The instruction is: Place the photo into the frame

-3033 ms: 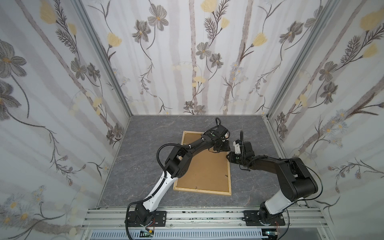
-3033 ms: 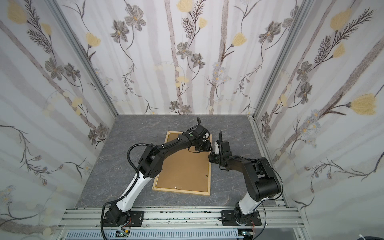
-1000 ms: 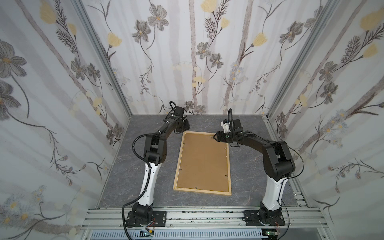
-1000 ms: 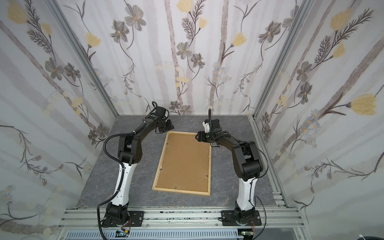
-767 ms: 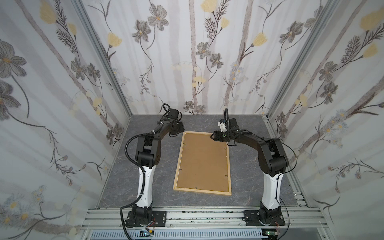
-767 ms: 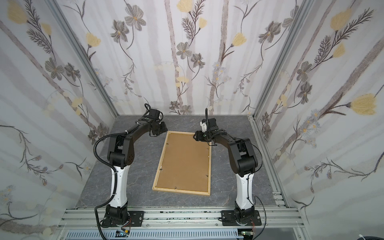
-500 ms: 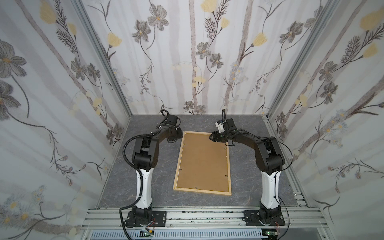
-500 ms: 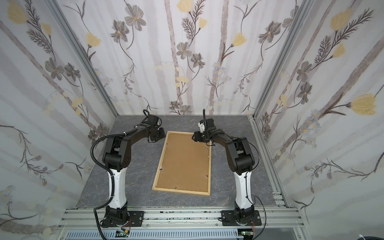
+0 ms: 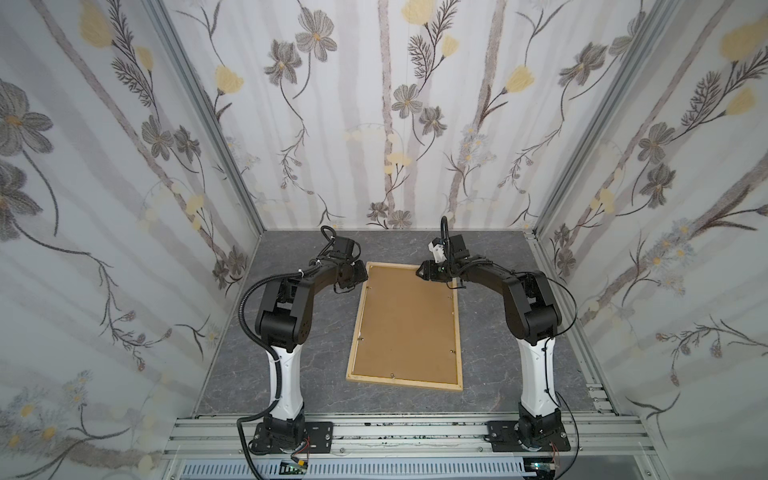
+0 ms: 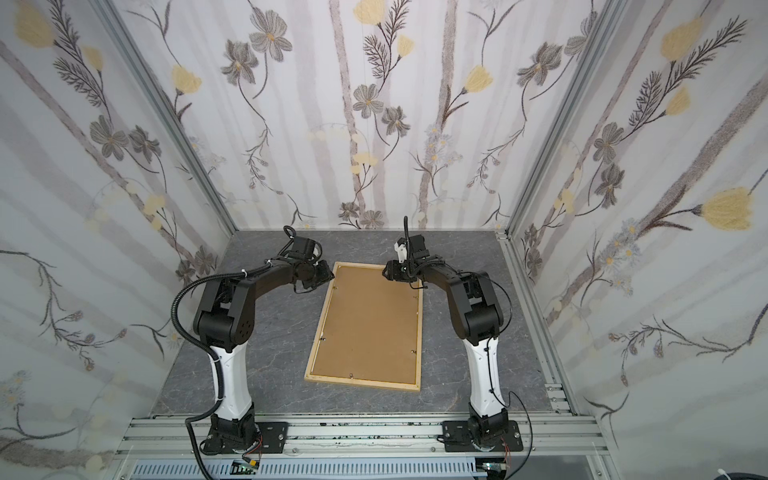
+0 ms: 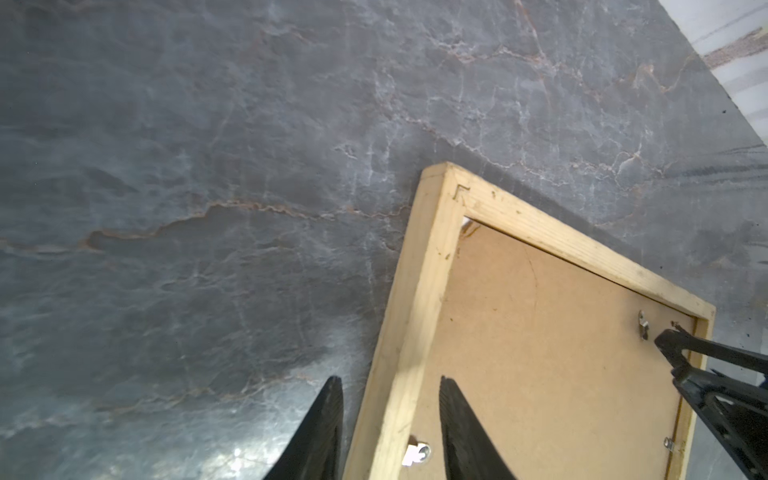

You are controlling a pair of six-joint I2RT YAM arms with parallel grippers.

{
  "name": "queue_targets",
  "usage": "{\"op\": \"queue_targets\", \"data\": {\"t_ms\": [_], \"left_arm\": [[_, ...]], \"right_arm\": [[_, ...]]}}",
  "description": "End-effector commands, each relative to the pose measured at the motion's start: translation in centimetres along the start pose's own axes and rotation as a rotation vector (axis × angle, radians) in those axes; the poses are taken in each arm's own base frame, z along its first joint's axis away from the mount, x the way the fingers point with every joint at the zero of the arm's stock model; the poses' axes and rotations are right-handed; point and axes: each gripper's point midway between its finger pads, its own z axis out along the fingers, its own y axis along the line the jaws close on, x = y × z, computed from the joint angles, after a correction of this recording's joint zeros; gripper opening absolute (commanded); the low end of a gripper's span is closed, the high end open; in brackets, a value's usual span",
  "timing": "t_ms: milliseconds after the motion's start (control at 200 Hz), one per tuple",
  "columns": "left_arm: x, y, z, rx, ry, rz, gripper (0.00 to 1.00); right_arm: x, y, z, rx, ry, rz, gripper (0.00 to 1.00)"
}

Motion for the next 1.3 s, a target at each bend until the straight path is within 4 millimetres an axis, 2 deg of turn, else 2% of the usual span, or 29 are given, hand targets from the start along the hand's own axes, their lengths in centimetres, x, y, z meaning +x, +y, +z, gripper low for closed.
{"op": "queue_targets", "data": {"t_ms": [0,345,625,709,729,794,1049,1159,1299], "left_arm": [[0.2,0.0,0.6,0.01,0.0,-0.008,0.37],[2.5,1.4,1.6,-0.016,0.041,-0.011,0.32],[4.1,2.2,1.5,-0.035,0.054,-0.013,0.3],[4.1,1.9,1.4,-0.032,0.049,-0.008,0.3],[5.1,2.6,1.6,-0.048,0.068,-0.013,0.3],[5.4,2.9,1.6,-0.052,0.073,-0.015,0.3],[5.7,3.2,1.4,-0.062,0.068,-0.01,0.3],[5.8,3.4,1.5,-0.071,0.07,-0.009,0.3],[6.0,3.7,1.6,-0.083,0.07,-0.009,0.29]], "right_arm": [[0.3,0.3,0.4,-0.006,0.013,0.01,0.57],[1.6,1.5,2.3,-0.03,0.032,0.018,0.55],[0.0,0.9,3.9,-0.012,0.006,0.035,0.55],[-0.6,1.1,3.7,-0.009,-0.013,0.036,0.54],[-0.8,1.1,3.6,-0.006,-0.017,0.036,0.55],[-1.1,1.2,3.3,0.008,-0.031,0.03,0.54],[-3.0,3.0,0.2,0.101,-0.124,-0.096,0.55],[-2.9,3.4,-0.2,0.141,-0.119,-0.152,0.57],[-1.7,2.9,0.5,0.189,-0.073,-0.191,0.59]]}}
